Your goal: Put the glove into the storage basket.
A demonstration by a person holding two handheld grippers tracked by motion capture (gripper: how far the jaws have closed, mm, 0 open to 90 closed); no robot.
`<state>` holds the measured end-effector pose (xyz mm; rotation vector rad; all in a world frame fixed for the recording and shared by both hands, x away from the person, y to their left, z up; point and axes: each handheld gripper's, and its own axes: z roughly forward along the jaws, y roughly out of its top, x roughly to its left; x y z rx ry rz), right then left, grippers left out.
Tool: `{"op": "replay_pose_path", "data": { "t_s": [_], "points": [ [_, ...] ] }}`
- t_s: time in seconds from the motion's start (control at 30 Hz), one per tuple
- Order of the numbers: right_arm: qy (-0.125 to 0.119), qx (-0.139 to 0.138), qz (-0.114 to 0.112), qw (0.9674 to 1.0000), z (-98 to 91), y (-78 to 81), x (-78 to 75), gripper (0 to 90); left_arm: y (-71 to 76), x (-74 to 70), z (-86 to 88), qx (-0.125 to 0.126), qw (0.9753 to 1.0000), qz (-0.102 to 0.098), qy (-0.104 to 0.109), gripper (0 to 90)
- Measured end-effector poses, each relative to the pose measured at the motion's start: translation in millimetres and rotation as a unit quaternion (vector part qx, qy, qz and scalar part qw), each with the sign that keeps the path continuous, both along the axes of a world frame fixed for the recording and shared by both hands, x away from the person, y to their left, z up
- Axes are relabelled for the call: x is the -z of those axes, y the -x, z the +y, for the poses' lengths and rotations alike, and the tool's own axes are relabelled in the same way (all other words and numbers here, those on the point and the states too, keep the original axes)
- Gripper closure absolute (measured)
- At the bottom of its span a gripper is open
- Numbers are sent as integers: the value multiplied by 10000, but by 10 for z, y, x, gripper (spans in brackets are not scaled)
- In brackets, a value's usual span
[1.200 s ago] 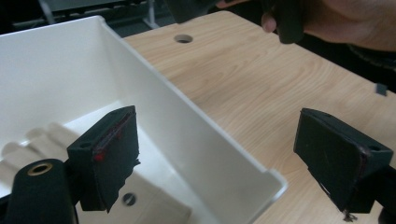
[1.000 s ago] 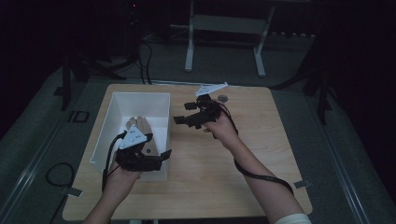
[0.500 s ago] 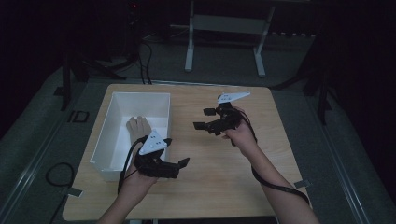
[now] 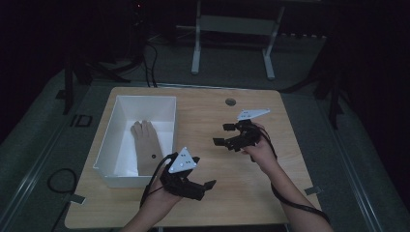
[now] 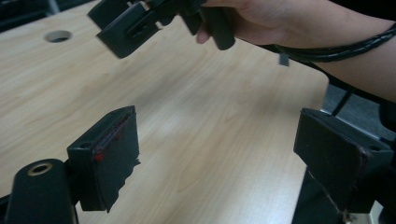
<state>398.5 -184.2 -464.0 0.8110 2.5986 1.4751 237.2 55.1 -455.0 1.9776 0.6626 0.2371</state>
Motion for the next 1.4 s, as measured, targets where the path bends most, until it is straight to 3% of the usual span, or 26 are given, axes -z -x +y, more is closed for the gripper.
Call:
{"op": "replay_pose_path", "data": {
  "t_s": [0.17,0.47,0.6,0.73,0.87,1.1,1.4],
  "points": [
    [82,5,83,9999,-80,38,135,146,-28,85,-91,98,9999,94,38,145],
    [112,49,140,9998,-185,145,319,146,-59,330,-232,281,9993,202,-164,145],
    [113,12,139,9998,-215,175,432,147,-79,455,-271,366,9989,273,-117,145],
    [126,-15,108,9999,-244,210,541,147,-102,561,-317,423,9983,297,-273,146],
    [169,-11,124,9998,-265,235,627,147,-132,673,-351,502,9973,434,-308,146],
    [322,-10,-133,9994,-310,303,740,147,-139,839,-417,599,9963,549,-284,146],
    [366,116,-215,9990,-414,361,864,147,-131,992,-491,767,9943,654,-359,146]
  ]
}}
